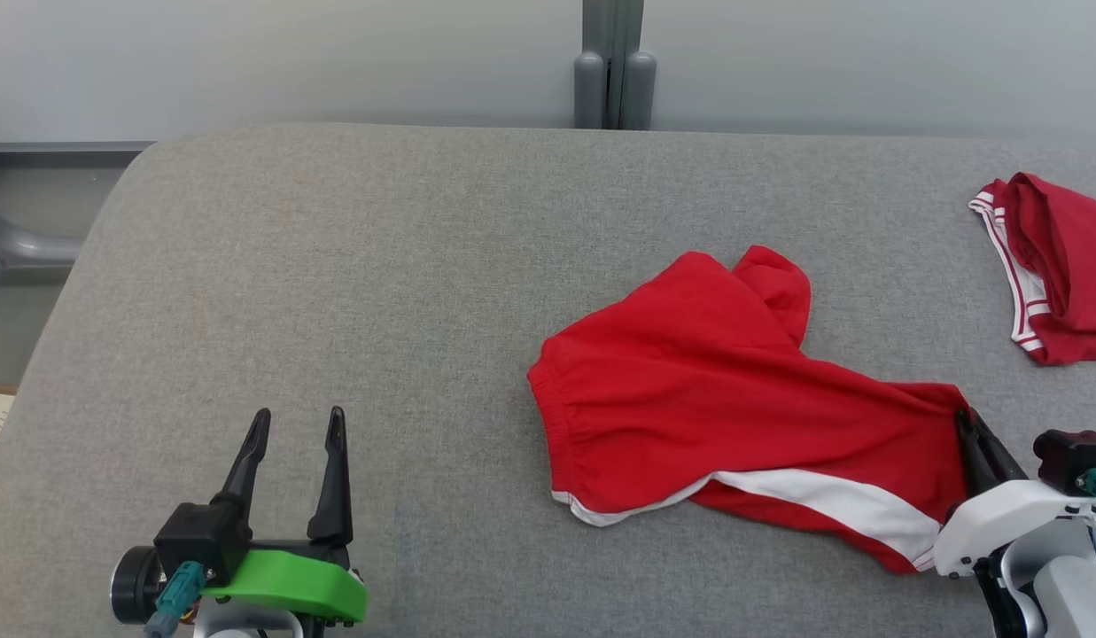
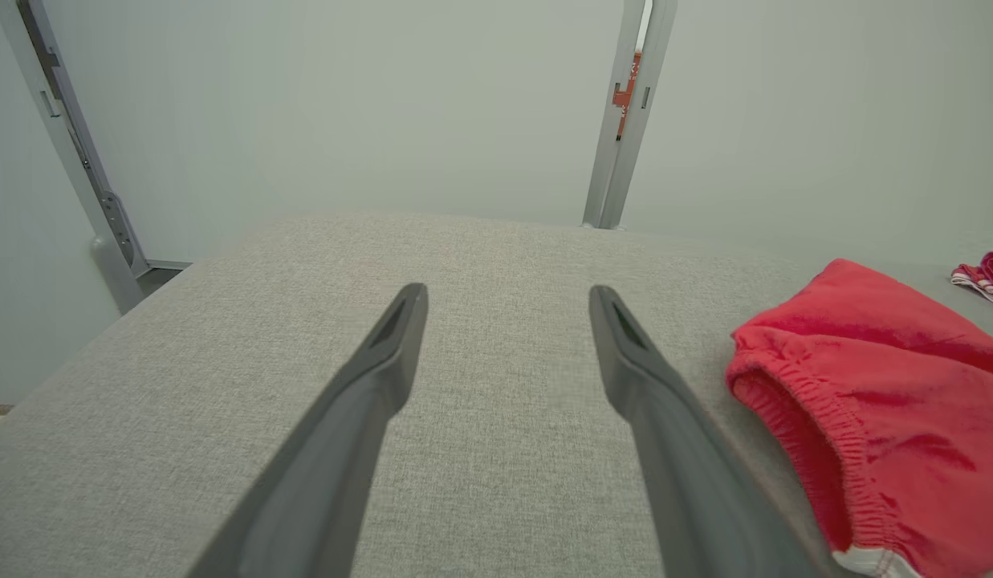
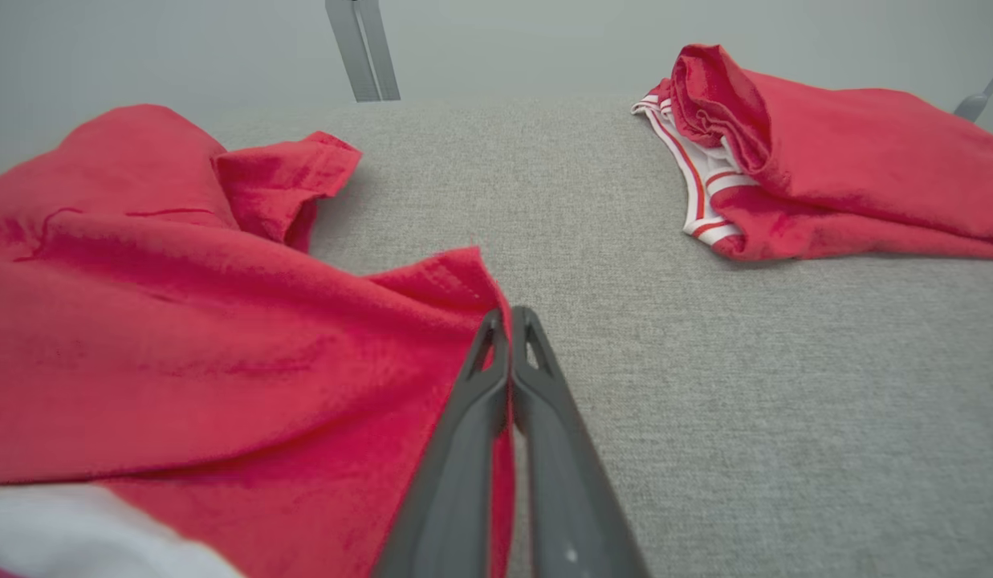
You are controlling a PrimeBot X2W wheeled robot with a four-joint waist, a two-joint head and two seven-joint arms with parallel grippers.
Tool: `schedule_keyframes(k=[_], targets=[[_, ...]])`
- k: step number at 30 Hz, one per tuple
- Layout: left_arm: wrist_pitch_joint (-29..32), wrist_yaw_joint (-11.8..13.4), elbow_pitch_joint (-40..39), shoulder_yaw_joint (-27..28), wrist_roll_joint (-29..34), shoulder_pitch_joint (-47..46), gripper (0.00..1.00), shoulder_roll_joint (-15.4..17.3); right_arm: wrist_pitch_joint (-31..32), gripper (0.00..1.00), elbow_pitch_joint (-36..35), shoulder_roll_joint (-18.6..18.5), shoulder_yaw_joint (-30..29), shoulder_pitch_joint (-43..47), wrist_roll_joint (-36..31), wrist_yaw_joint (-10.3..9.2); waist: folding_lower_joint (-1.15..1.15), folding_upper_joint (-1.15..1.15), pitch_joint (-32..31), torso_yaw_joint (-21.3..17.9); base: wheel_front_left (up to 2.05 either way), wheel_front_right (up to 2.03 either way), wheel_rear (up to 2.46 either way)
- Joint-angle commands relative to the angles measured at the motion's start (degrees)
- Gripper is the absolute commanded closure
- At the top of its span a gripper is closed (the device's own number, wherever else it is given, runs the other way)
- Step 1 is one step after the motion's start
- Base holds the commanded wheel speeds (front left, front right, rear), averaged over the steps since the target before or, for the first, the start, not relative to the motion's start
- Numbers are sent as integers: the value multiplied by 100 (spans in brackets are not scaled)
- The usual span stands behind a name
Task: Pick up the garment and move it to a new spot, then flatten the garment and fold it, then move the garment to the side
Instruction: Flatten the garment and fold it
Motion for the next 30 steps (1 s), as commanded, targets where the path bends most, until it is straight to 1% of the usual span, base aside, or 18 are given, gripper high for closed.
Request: schedule_keyframes(k=[1,8,17,25,30], targets=[[-17,20,16,-7,-42,-73,0,4,0,0,-67,-28,21,-2,44,-10,0,0,-16,-38,0,0,0],[-16,45,16,36,-12,-44,0,5,0,0,-624,81,-131,157,-143,-10,0,0,-84,-209,0,0,0],[-17,36,-39,198,54,67,0,5,0,0,-1859,322,-341,722,-356,-10,0,0,-188,-422,0,0,0],[-17,6,-87,323,101,188,0,5,0,0,-2686,563,-267,1292,-418,-10,0,0,-324,-575,0,0,0],[-17,-7,-83,378,130,273,0,5,0,0,-3023,607,-108,1509,-419,-10,0,0,-405,-632,0,0,0]])
